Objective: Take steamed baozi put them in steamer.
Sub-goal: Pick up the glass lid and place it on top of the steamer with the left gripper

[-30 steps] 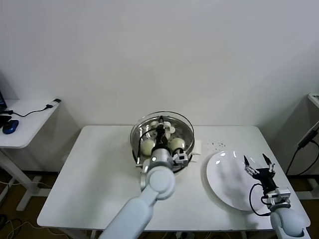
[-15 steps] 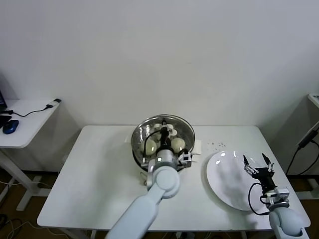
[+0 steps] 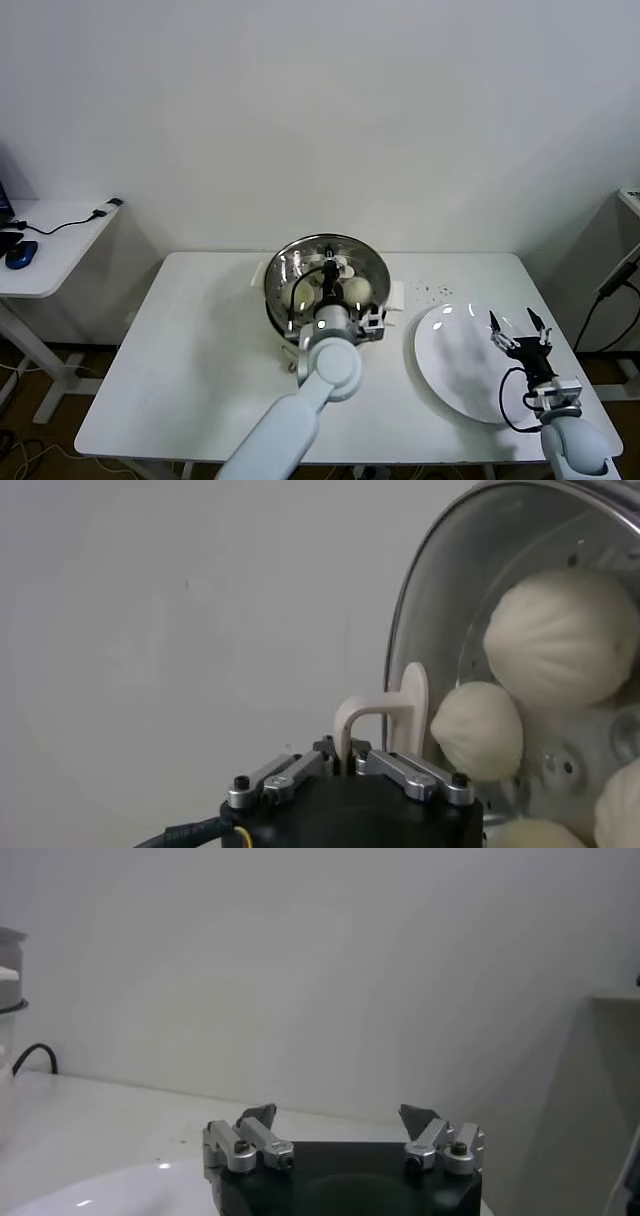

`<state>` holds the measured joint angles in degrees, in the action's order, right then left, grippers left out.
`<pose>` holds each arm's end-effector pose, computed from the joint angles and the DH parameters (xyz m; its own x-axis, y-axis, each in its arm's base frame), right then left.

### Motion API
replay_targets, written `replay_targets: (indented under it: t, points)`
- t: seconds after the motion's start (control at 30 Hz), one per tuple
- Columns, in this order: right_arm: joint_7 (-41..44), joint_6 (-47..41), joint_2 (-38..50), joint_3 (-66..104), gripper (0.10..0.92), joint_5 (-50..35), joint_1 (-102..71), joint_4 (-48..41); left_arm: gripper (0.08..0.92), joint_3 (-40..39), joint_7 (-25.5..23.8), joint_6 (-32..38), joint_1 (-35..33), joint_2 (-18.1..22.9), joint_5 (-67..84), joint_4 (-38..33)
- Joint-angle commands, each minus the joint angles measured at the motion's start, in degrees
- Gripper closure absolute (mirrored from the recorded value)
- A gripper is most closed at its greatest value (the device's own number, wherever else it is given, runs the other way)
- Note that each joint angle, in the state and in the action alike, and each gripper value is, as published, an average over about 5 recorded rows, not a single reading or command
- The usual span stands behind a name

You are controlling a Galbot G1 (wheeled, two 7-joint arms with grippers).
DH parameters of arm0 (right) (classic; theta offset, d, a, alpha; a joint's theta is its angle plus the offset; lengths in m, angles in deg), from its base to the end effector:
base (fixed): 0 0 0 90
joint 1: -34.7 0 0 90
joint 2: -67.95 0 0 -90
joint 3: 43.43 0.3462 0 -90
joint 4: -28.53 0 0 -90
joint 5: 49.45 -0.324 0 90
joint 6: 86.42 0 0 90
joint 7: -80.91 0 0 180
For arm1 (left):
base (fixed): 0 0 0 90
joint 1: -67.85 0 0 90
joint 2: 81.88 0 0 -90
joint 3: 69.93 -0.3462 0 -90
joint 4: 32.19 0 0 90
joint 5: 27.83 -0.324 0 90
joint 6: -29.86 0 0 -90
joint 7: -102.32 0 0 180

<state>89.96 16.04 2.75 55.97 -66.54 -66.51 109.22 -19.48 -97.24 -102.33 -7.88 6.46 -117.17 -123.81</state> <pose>0.2433 -0.2146 -0.3948 -0.9962 0.0305 0.0813 0.0176 0.9877 -0.1552 0.3265 -0.1964 -0.2707 -0.9960 -0.0437 0.0780 0.0774 0.0133 0.9969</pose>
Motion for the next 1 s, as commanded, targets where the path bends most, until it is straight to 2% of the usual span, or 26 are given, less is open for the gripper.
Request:
replay_targets:
  t: [0.03, 0.43, 0.73, 1.0]
  points:
    - [0.11, 0.05, -0.12, 0.1, 0.203, 0.0, -0.04, -0.02, 0.849, 0.45, 0.53, -2.43, -0.01, 0.14, 0.0, 0.76]
    - [0.52, 0.16, -0.58, 0.52, 0.203, 0.07, -0.19, -0.04, 0.849, -0.04, 2.31, -2.61, -0.33, 0.17, 1.29, 0.98]
    - [0.87, 0.16, -0.82, 0.98, 0.203, 0.04, -0.31, -0.05, 0.836, -0.02, 0.76, -2.51, -0.82, -0.56, 1.7, -0.34]
    - [0.92, 0.09, -0.79, 1.1, 0.203, 0.07, -0.07, -0.23, 0.628, -0.19, -1.29, -2.57, -2.3, -3.75, 2.21, -6.49]
